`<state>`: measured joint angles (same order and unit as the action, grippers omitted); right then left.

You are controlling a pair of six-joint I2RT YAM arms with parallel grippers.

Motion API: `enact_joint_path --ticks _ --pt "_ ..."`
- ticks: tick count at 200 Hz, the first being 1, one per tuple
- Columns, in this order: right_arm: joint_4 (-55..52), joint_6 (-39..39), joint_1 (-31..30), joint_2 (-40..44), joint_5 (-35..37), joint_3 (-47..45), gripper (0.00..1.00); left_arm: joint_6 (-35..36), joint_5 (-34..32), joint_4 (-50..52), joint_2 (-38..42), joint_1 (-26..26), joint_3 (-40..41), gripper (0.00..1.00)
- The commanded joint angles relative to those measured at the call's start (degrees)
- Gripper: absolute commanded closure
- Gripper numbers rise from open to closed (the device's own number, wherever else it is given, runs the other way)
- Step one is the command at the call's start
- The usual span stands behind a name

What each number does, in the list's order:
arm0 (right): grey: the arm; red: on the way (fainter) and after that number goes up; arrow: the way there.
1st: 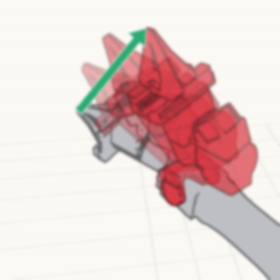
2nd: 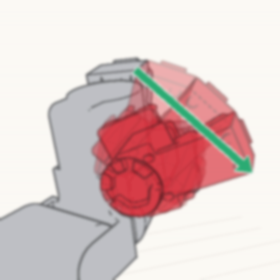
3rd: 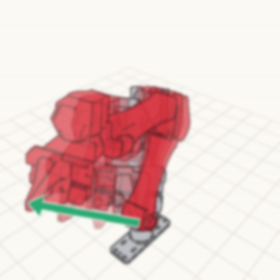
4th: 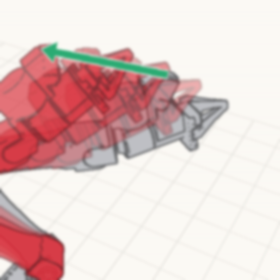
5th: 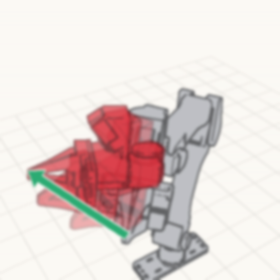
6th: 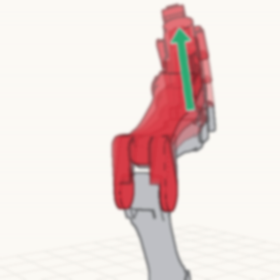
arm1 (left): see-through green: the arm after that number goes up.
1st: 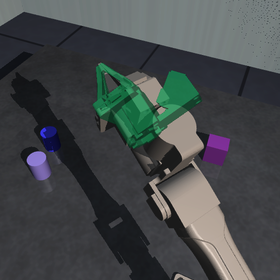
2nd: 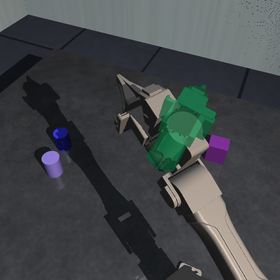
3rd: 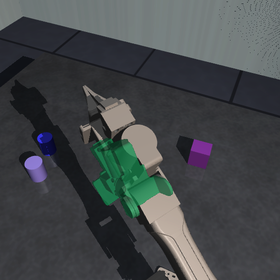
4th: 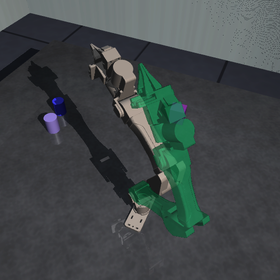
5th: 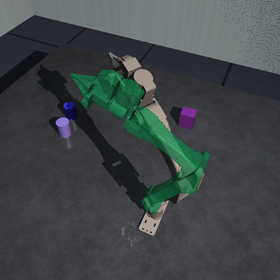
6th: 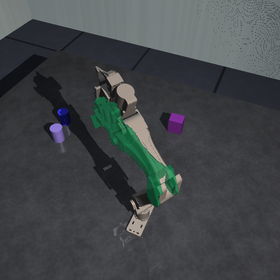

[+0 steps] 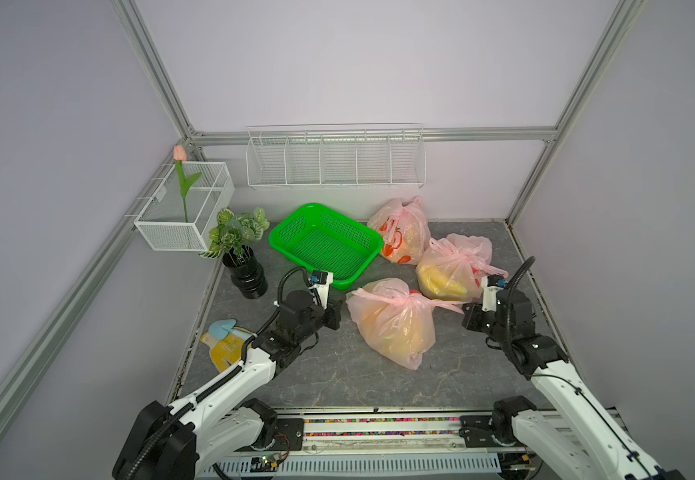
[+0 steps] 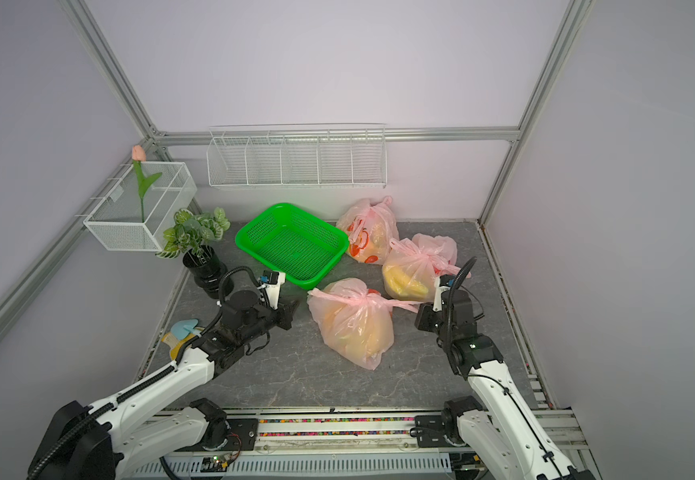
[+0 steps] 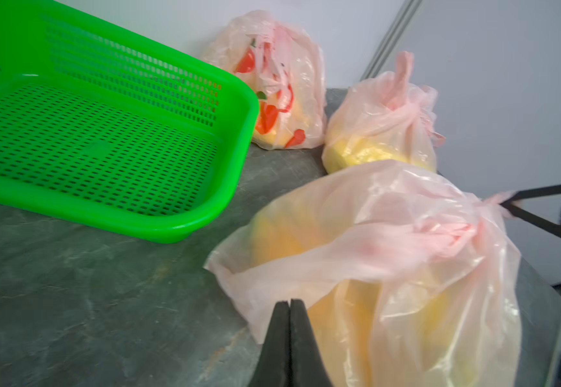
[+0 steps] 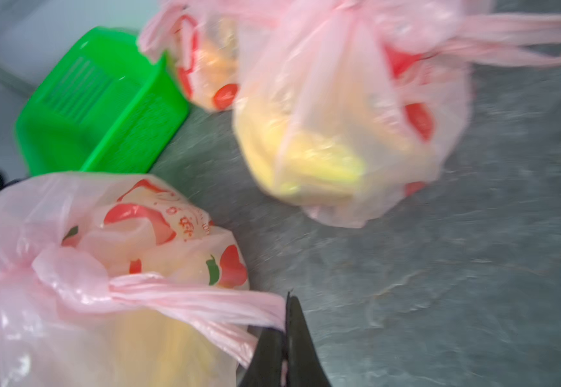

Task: Place the banana into a plastic bag & tie a knot
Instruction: Tie the plastic bag at the center of the board.

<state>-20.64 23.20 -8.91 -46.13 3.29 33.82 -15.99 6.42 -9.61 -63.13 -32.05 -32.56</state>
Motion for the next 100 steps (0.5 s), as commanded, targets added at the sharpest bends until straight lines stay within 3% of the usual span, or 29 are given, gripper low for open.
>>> enact_joint_path --ticks 1,29,60,79,100 --pt "-2.5 -1.5 5.7 -0.9 7.4 1.8 0.93 -1.2 -4.2 -0.4 -6.2 1.8 -6.9 1.00" --pt "-0.5 -1.1 12.8 -1.7 0.9 1.8 0.93 -0.8 -0.6 -1.3 -13.7 1.8 -13.6 1.00" --pt "3.9 0.0 12.8 -3.1 -6.4 0.7 0.93 -0.4 6.2 -0.7 -18.2 1.7 -19.1 1.00" --pt "4.6 0.3 12.3 -3.0 -9.1 0.0 0.93 0.1 6.0 1.8 -16.5 0.2 -19.0 1.00" --pt "4.7 0.2 11.2 -1.0 -9.8 -1.1 0.93 2.5 -0.1 8.8 -12.2 -4.6 -18.4 0.75"
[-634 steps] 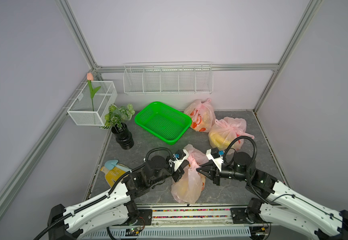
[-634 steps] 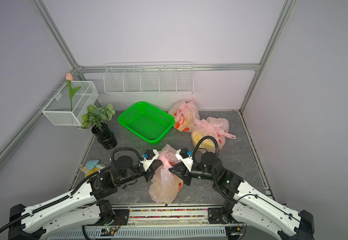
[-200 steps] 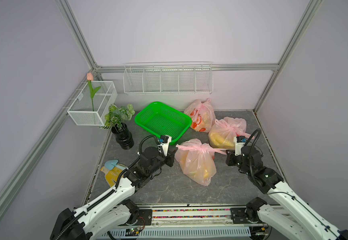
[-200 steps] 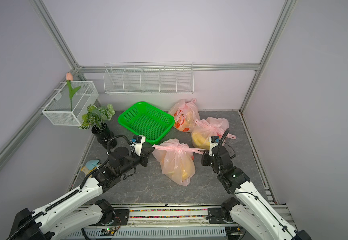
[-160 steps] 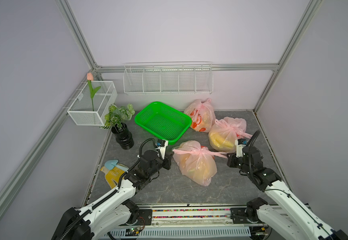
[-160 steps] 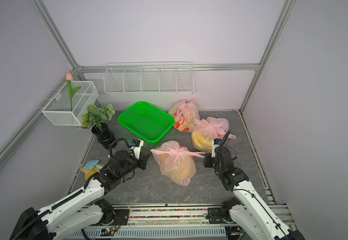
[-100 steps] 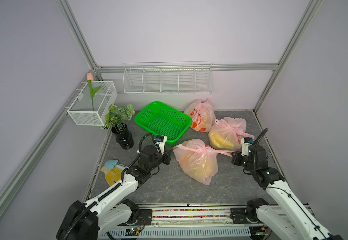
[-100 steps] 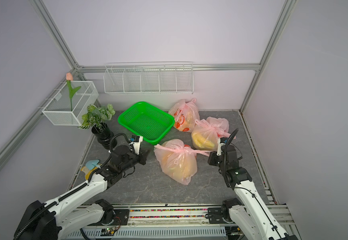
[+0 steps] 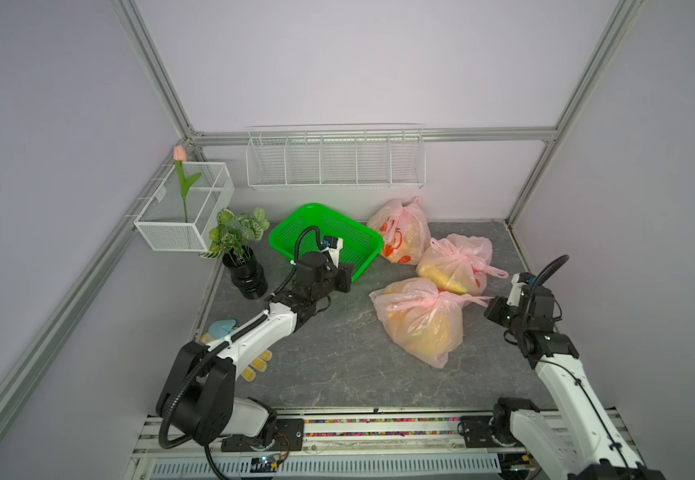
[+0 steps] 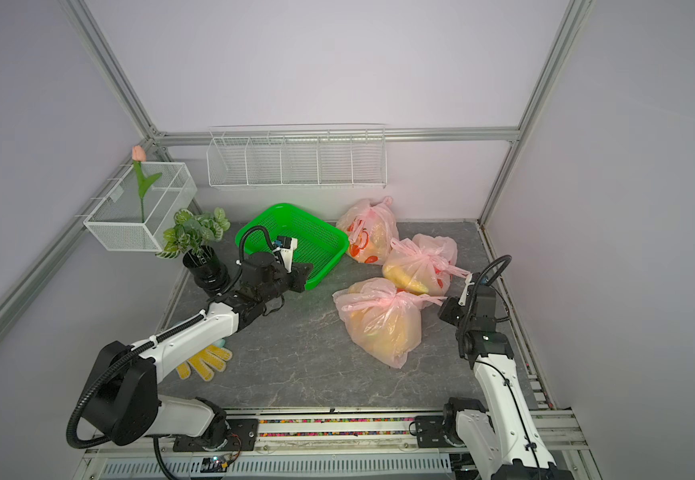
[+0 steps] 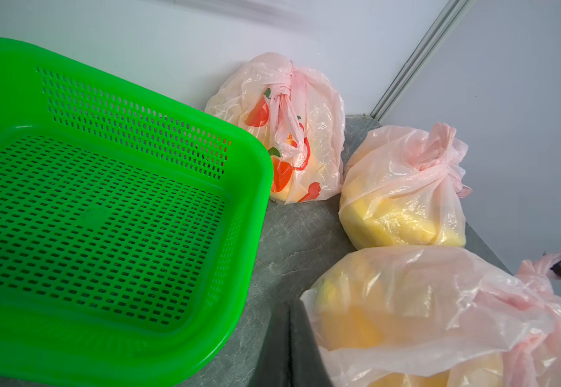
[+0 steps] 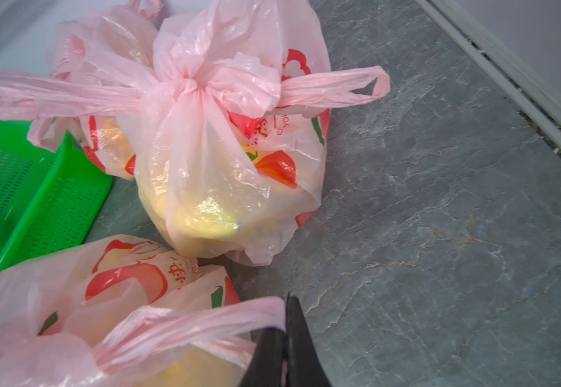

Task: Place the banana into a plastic bag & tie a knot
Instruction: Tie the plastic bag at the center of the board, then reset both arms

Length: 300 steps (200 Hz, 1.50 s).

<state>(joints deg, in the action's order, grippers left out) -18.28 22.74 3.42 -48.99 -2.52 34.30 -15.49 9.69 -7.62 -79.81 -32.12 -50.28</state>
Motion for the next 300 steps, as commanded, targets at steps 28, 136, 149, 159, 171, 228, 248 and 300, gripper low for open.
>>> enact_joint_path --ticks 28,136,149,159,171,228,248,300 --pt "-0.7 -0.5 -1.5 4.0 -4.8 -0.7 0.57 -0.2 -7.9 10.3 11.5 -9.4 3.5 0.55" --pt "2.6 -5.2 1.2 5.2 16.8 0.2 0.09 -3.0 -46.1 14.7 21.1 4.3 12.8 0.00" --pt "11.0 -7.4 1.3 2.0 20.5 -4.9 0.11 2.0 -51.3 8.4 18.0 4.3 14.3 0.00" --pt "15.9 -8.9 1.3 -0.9 21.9 -7.4 0.11 8.1 -51.9 2.3 16.6 4.7 16.2 0.00" --pt "21.5 -10.1 1.4 -4.6 22.9 -9.9 0.11 13.5 -50.9 -4.4 15.5 5.7 18.9 0.00" --pt "51.9 -16.8 -2.3 -16.9 14.2 -18.5 0.11 18.9 -34.0 -32.0 6.2 16.4 30.5 0.00" --pt "57.1 -20.1 -3.4 -19.3 8.4 -18.7 0.11 22.3 -29.8 -34.0 4.7 16.8 30.5 0.00" --pt "60.9 -25.3 -4.6 -27.4 3.0 -14.4 0.11 22.4 -26.8 -39.0 -1.2 20.5 29.6 0.00"
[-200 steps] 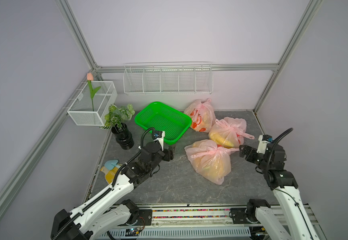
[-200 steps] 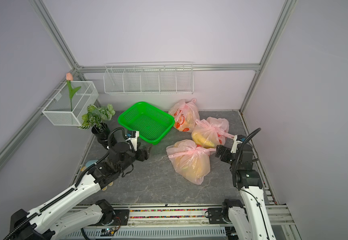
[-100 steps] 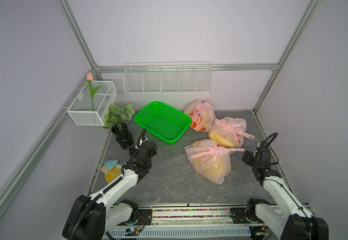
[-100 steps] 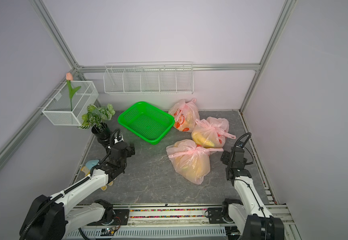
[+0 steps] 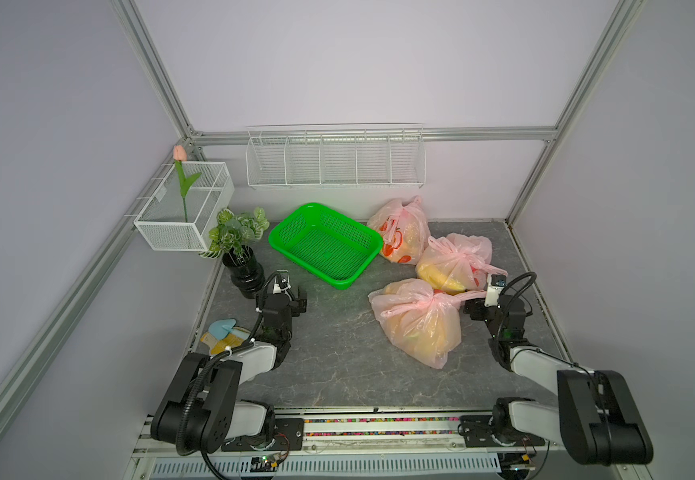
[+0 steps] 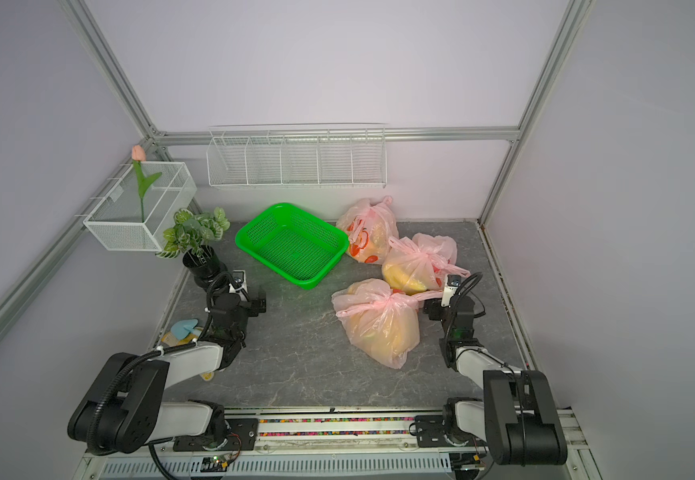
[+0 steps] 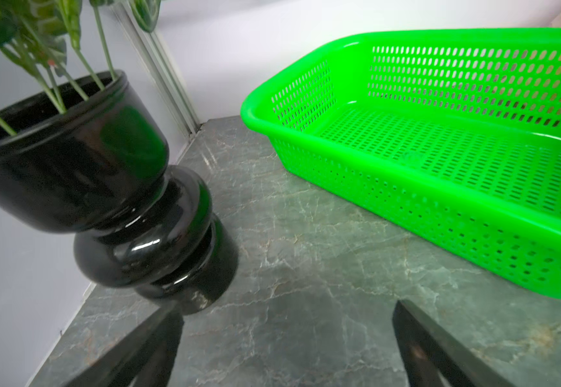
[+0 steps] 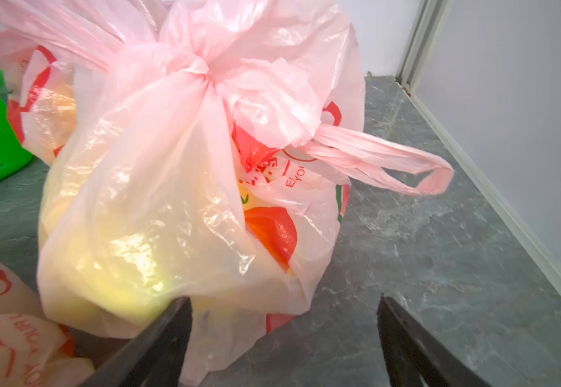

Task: Place the banana into a plastic bag & tie a knot
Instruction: Reset both arms

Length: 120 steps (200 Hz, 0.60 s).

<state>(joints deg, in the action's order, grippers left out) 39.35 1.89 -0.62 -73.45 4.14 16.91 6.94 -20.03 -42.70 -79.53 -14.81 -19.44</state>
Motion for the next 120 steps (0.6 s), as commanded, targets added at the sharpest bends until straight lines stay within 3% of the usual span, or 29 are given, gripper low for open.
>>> enact_joint_path --ticks 1,8,24,39,56,62,80,92,102,120 --pt "3.3 -4.5 -0.5 -3.1 -3.6 3.1 0.11 -0.4 3.1 -3.5 -1.3 3.4 -1.4 0.00" --pt "4.8 -4.6 -0.5 -4.0 -2.8 3.1 0.11 -1.9 5.0 -2.0 -0.8 4.9 -1.6 0.00" --pt "6.3 -5.7 -0.5 -4.5 -2.5 2.6 0.11 -4.4 7.4 -8.6 -4.2 7.7 0.5 0.00" --pt "14.9 -5.6 -0.4 -8.2 -0.5 0.3 0.11 -3.9 9.4 -15.4 -9.5 9.2 0.1 0.00" --pt "22.4 -5.5 -0.3 -14.7 -0.1 -0.7 0.11 -5.2 12.0 -2.5 -5.8 10.4 -3.2 0.00" --pt "26.0 -5.5 -0.4 -16.9 0.3 -0.7 0.11 -5.5 12.5 -3.0 -6.3 10.9 -3.5 0.00" --pt "13.9 -2.1 0.4 -14.3 5.8 3.3 0.11 -5.3 12.7 -8.6 -8.4 11.4 -2.3 0.00" --pt "18.8 -1.9 0.4 -15.8 7.6 2.1 0.11 -5.8 12.0 -4.8 -7.6 11.6 -3.6 0.00" --pt "16.8 -1.2 0.2 -14.6 9.5 2.1 0.11 -7.7 10.3 0.5 -6.5 11.7 -5.4 0.00" --pt "20.4 -1.8 -0.8 -15.4 12.3 0.9 0.11 -7.2 10.7 -2.7 -7.4 12.0 -4.6 0.00"
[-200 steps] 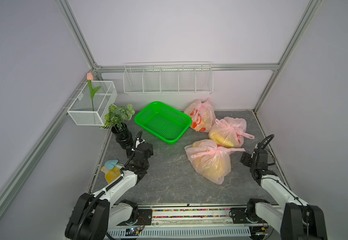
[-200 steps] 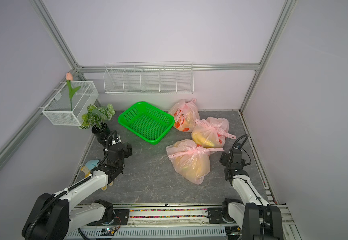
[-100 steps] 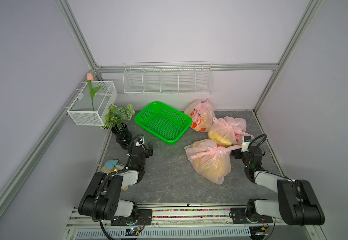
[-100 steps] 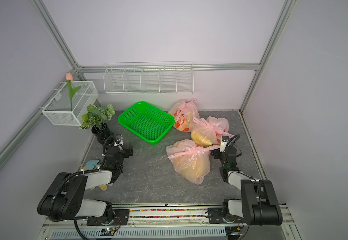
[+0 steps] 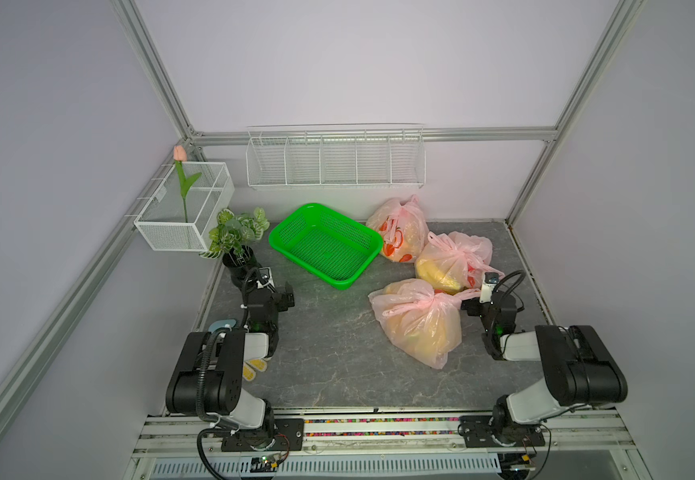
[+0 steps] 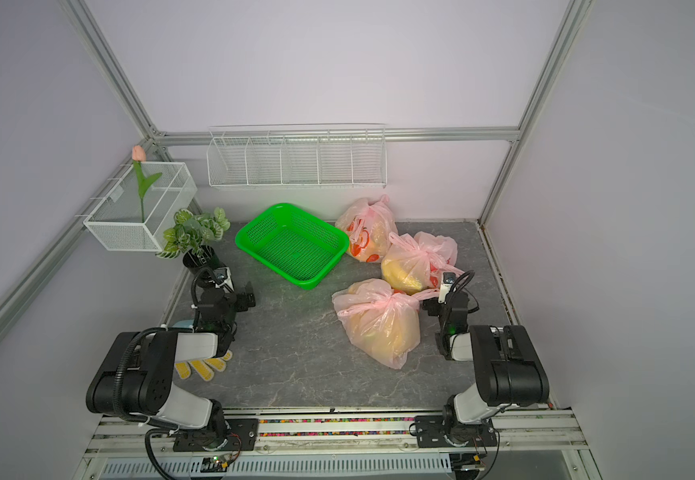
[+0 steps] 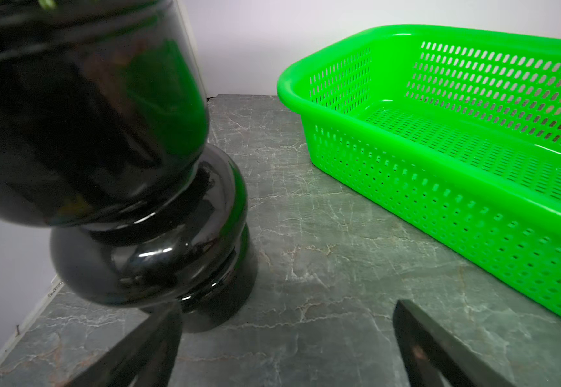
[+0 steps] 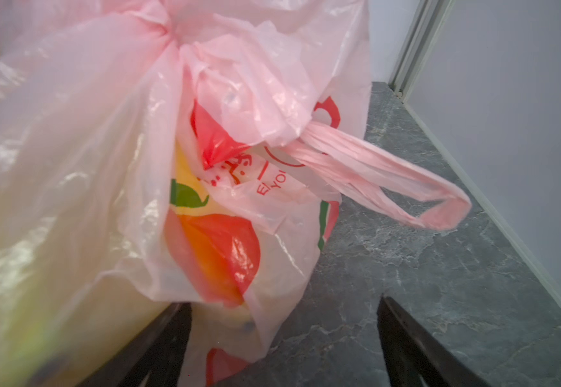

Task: Place the banana into a plastic bag & tie a knot
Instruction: Reset both arms

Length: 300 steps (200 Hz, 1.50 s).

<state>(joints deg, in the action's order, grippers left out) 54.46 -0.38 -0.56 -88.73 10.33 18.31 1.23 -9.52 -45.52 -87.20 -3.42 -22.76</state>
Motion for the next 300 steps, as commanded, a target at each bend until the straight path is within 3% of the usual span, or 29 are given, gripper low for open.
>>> enact_joint_path --ticks 1,25,55,71,132,158,185,214,266,284,300 --pt "5.4 0.3 -1.0 -0.1 6.2 -0.6 0.11 -1.4 0.2 0.2 0.3 0.6 -1.3 0.00" --pt "10.9 -1.2 -2.1 -0.3 5.7 -3.2 0.11 -2.1 -0.1 1.6 0.5 0.6 -1.8 0.00" --pt "2.8 -1.6 -2.4 0.0 5.0 0.7 0.11 -2.6 -0.5 3.3 0.8 0.6 -2.5 0.00" --pt "4.9 -1.1 -2.8 -0.3 8.4 0.0 0.11 -2.8 -0.8 3.3 0.7 0.6 -2.5 0.00" --pt "10.4 -0.9 -2.9 -0.3 9.2 -3.1 0.11 -2.6 -0.9 2.9 0.8 0.6 -2.3 0.00" --pt "20.2 -2.4 -3.0 -1.9 6.0 -7.1 0.11 1.1 7.0 -4.5 2.7 0.6 2.9 0.00" --pt "8.4 -1.0 -2.9 -0.1 9.0 -2.1 0.11 -0.2 5.0 1.3 1.4 0.9 -1.0 0.00" --pt "17.1 -1.8 -3.0 -1.2 7.9 -5.9 0.11 2.1 8.8 -4.4 2.0 0.9 2.5 0.00" --pt "16.2 -1.5 -3.0 -1.0 8.1 -5.5 0.11 1.4 7.9 -1.5 1.6 1.0 0.7 0.00" --pt "12.2 -2.6 -3.0 -0.1 5.2 -4.1 0.11 1.5 7.9 -1.5 1.6 1.0 0.7 0.00" --pt "16.9 -3.2 -3.1 -0.9 4.5 -6.0 0.11 1.5 7.7 -1.9 1.7 1.0 0.9 0.00"
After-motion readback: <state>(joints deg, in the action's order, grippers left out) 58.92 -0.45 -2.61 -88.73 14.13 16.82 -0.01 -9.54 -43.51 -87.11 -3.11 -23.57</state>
